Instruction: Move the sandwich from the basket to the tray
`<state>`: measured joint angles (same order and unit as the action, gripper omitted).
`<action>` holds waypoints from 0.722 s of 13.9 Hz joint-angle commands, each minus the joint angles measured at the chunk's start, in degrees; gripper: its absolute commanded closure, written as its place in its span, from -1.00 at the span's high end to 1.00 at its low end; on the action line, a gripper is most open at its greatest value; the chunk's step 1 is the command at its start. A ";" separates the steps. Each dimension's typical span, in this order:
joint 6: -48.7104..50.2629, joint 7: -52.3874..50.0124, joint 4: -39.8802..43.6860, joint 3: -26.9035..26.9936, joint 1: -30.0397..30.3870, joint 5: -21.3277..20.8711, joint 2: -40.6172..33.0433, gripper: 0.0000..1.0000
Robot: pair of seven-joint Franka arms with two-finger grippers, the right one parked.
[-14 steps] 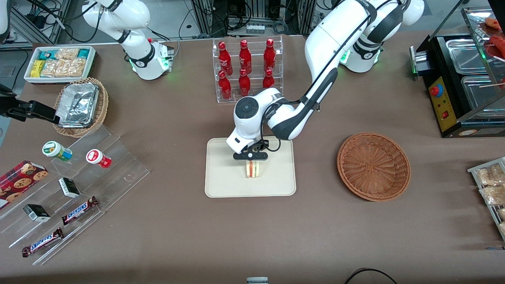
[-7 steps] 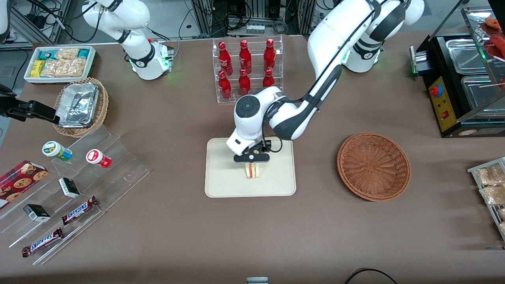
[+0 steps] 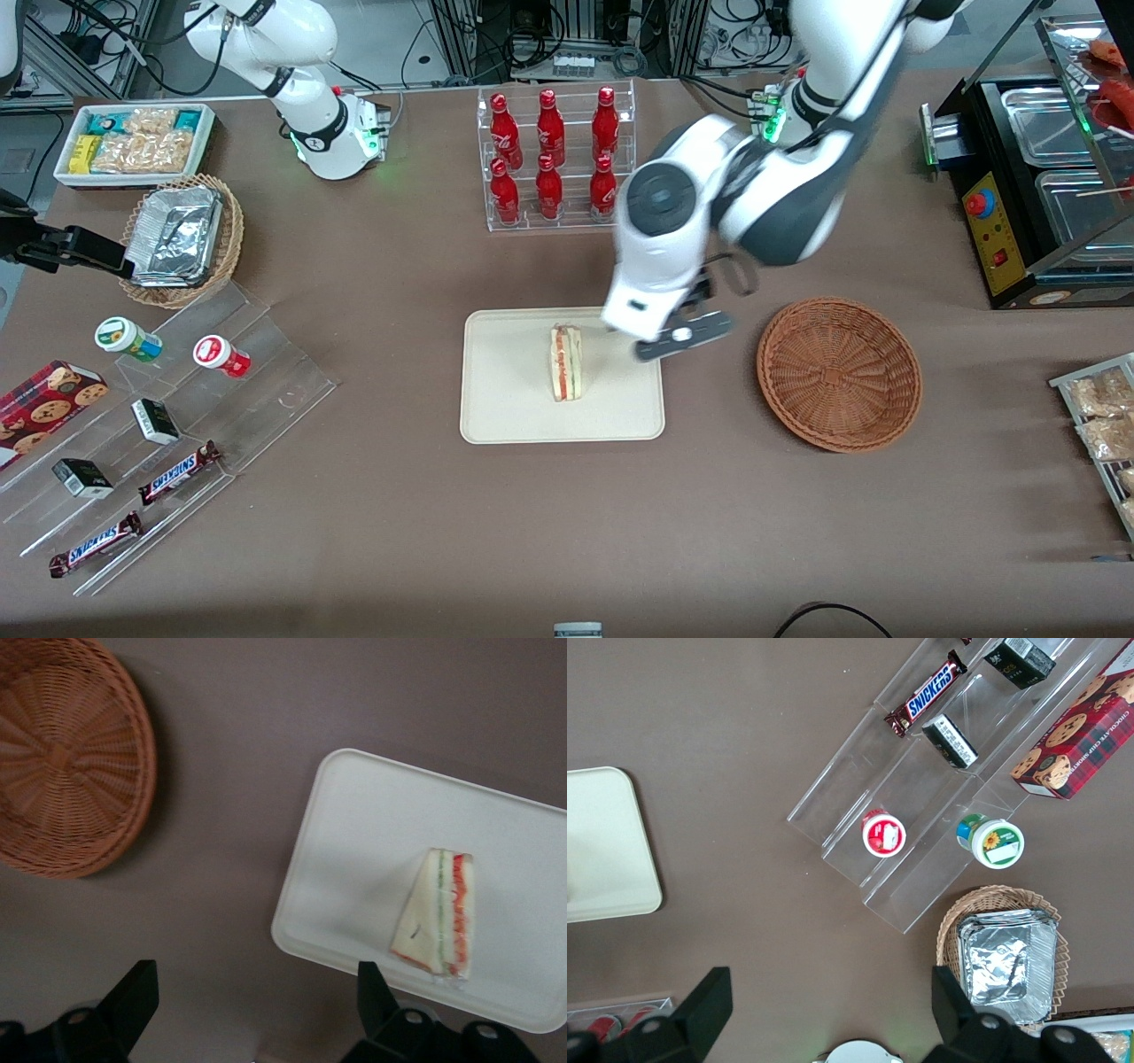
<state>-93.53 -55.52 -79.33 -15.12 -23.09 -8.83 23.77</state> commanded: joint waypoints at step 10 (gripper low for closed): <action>10.21 39.51 -14.26 2.96 19.49 5.22 -23.14 0.98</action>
<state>-83.66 -20.66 -90.31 -14.12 -4.62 -5.18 4.99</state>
